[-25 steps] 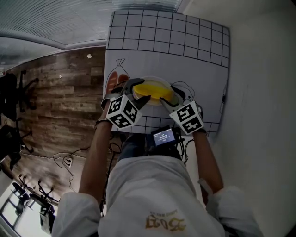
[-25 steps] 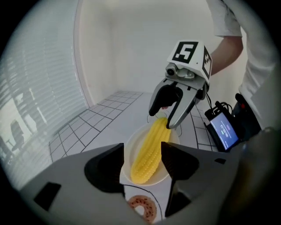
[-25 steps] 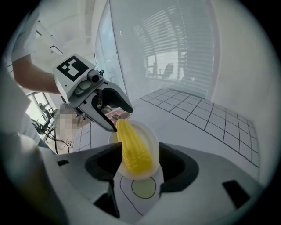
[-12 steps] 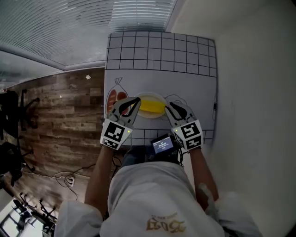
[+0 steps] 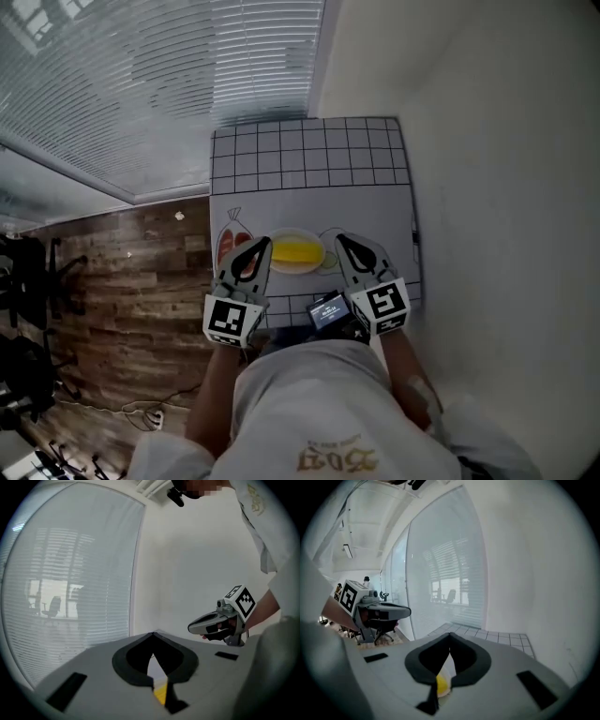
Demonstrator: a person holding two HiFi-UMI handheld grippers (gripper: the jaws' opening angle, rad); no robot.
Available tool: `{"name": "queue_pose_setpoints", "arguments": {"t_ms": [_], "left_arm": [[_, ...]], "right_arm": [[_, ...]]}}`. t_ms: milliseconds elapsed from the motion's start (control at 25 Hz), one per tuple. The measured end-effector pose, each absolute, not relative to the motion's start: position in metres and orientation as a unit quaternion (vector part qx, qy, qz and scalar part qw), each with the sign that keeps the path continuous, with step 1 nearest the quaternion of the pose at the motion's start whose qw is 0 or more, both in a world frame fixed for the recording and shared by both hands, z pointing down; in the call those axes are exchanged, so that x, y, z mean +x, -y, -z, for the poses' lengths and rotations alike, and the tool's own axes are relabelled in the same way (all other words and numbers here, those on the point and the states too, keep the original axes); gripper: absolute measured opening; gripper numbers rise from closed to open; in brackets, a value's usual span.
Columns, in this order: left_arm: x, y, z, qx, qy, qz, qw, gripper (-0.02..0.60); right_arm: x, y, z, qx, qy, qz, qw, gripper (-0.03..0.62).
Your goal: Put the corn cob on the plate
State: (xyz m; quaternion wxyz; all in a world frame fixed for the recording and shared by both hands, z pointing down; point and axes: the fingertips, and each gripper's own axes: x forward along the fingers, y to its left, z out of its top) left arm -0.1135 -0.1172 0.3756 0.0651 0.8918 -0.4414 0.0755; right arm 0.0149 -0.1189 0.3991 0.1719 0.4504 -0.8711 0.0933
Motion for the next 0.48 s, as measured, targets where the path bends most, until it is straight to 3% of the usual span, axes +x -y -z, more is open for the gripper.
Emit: {"name": "queue_pose_setpoints", "arguments": {"t_ms": [200, 480], "left_arm": [[-0.114, 0.117, -0.343, 0.882, 0.464, -0.068, 0.048, 0.008], [-0.102, 0.114, -0.313, 0.884, 0.464, -0.049, 0.001, 0.008]], "right_arm": [[0.018, 0.113, -0.350, 0.471, 0.875, -0.035, 0.105, 0.008], [0.035, 0.117, -0.331, 0.498, 0.862, -0.030, 0.088, 0.006]]}}
